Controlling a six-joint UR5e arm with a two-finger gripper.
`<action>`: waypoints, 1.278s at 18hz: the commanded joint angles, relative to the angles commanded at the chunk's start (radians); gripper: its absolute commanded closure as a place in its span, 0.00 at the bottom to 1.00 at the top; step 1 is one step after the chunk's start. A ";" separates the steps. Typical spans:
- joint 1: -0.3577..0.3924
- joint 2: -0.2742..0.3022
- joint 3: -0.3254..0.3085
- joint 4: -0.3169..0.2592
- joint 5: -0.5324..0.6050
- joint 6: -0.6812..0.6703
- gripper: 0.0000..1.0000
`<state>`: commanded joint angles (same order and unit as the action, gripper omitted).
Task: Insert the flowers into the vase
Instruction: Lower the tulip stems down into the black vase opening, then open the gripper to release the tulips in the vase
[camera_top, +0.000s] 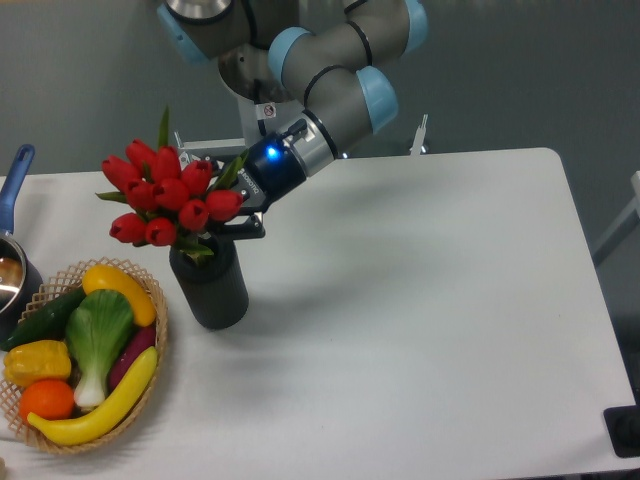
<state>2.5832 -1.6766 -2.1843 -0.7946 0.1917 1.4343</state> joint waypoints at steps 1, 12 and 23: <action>0.000 0.000 -0.003 0.000 0.000 0.000 0.69; 0.006 0.003 -0.040 0.003 0.006 0.000 0.00; 0.038 0.046 -0.058 0.002 0.159 -0.011 0.00</action>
<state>2.6216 -1.6307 -2.2426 -0.7931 0.3511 1.4235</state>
